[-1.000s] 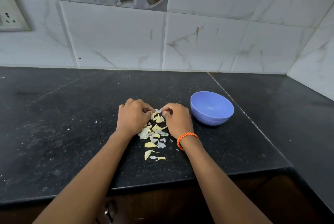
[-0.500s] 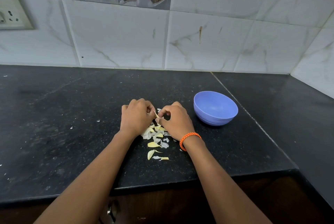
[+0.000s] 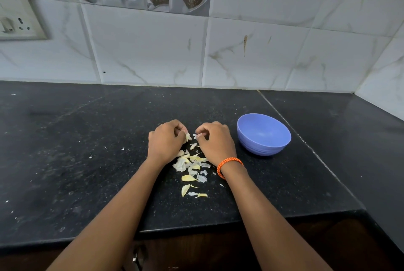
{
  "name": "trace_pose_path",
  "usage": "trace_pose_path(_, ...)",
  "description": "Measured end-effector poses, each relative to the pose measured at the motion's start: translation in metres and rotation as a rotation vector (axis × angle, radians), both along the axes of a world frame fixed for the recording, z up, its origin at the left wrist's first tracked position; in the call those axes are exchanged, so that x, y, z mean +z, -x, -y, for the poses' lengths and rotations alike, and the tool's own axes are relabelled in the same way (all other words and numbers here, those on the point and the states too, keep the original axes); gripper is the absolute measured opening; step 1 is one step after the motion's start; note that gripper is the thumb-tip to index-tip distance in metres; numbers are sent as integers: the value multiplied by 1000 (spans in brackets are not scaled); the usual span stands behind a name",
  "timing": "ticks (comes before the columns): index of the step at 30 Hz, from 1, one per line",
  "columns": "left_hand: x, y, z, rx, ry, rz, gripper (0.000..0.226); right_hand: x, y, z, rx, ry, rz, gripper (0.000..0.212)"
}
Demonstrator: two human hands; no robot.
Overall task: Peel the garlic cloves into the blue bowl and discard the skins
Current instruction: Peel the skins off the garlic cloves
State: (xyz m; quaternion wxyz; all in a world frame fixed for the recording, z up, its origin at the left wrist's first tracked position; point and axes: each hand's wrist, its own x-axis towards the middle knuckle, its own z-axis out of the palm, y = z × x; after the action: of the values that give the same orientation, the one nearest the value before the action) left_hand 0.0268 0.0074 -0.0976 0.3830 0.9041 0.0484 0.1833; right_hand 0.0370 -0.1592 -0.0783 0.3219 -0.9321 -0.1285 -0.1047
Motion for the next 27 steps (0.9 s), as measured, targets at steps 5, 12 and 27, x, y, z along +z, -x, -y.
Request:
trace_pose_path(5, -1, -4, -3, -7, 106, -31, 23, 3, -1, -20, 89, 75, -15, 29)
trace_pose_path(12, -1, -3, -6, -57, 183, 8, 20, 0, 1, -16, 58, -13, 95, 12)
trace_pose_path(27, -1, 6, 9, -206, -37, 166, 19, 8, 19, 32, 138, -414, -177, 7)
